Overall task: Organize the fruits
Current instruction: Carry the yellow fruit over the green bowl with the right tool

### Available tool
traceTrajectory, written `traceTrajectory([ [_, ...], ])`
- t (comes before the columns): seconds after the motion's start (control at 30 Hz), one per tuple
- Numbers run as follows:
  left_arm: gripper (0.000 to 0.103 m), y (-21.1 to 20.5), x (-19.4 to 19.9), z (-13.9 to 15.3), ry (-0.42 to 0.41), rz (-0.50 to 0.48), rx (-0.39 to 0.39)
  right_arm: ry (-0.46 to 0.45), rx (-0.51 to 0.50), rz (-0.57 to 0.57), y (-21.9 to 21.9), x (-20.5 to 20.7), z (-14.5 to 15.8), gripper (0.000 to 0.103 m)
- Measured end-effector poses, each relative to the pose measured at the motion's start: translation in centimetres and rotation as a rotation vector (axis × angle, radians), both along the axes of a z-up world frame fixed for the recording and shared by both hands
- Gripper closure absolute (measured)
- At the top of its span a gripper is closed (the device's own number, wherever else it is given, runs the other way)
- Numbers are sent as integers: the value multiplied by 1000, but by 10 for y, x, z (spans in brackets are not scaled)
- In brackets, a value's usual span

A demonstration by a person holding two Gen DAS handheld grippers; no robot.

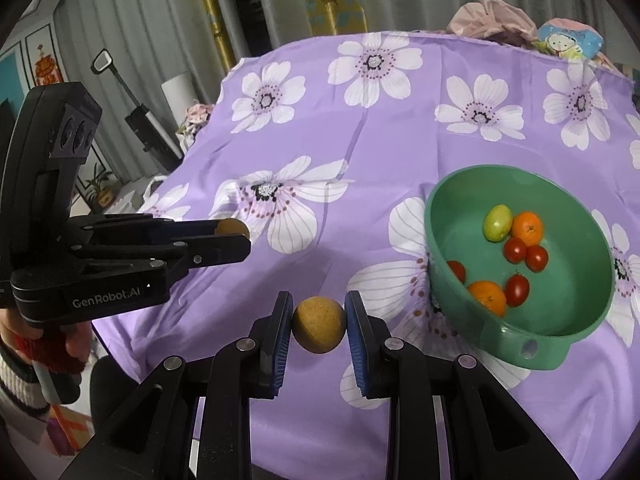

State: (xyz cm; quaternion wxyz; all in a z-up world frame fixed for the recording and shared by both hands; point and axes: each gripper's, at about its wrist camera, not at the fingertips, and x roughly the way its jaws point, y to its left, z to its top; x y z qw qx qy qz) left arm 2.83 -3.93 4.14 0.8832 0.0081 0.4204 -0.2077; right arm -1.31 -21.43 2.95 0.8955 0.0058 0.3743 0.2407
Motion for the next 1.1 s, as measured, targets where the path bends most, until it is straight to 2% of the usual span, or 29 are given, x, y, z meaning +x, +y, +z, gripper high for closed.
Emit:
traceTrajectory([
  [0.63, 78, -77, 27, 18, -47, -156, 18, -73, 49, -192, -70, 15, 16, 75],
  [0.87, 78, -102, 34, 17, -42, -199, 23, -77, 60, -229, -86, 19, 13, 75],
  [1.1, 78, -121, 42, 12, -36, -222, 61, -86, 67, -253, -99, 24, 9, 75],
])
